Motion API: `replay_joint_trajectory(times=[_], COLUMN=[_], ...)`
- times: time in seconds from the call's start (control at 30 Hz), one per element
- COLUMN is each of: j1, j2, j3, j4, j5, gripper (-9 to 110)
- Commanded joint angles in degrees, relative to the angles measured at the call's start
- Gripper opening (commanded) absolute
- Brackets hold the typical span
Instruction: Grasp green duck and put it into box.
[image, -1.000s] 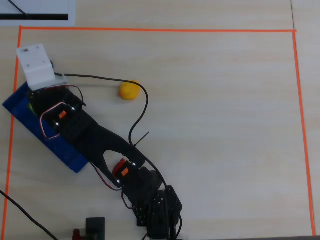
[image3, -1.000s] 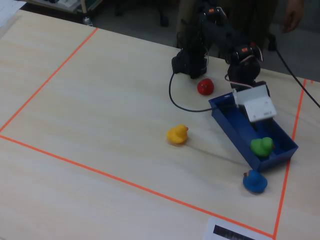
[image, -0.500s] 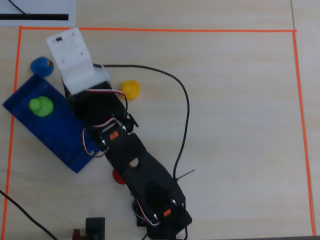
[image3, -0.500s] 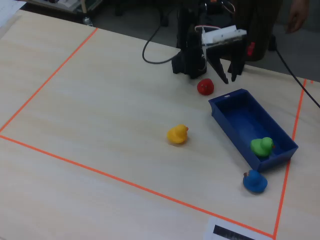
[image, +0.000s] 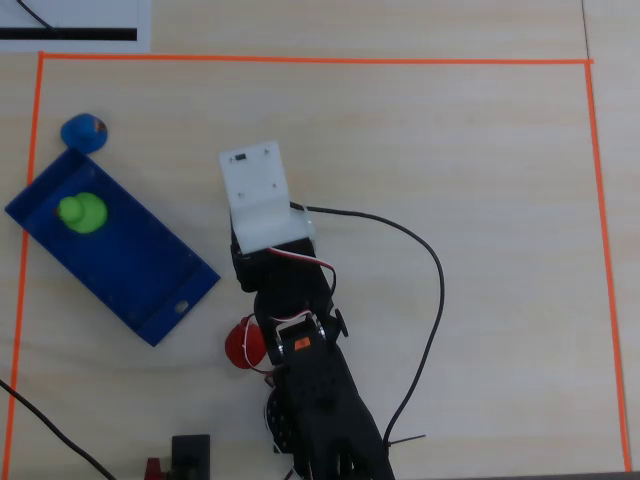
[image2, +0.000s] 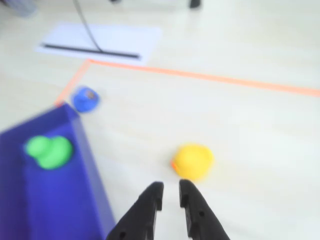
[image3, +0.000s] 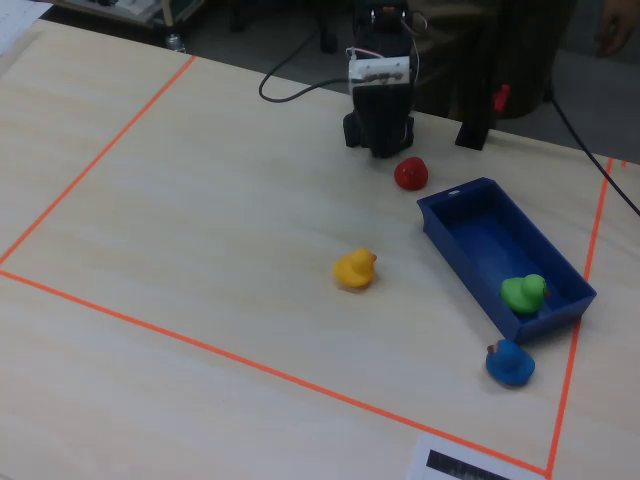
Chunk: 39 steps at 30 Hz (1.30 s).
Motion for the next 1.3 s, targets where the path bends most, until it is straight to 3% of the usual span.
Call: replay_joint_trajectory(times=[0.0,0.43,0.9,1.07,1.13,1.27], j1=[3.69,8.53,10.11,12.83,13.54,13.54], j2=[9.58,24.61,24.7,24.7,24.79,24.79], j3=[8.0,34.28,34.37,34.37,34.37,34.37], j4=[3.78,4.83,32.08,32.7,32.7,32.7], j5=[0.18,9.32,8.35,9.14,9.14,9.14], gripper=[0,0,0,1,11,11])
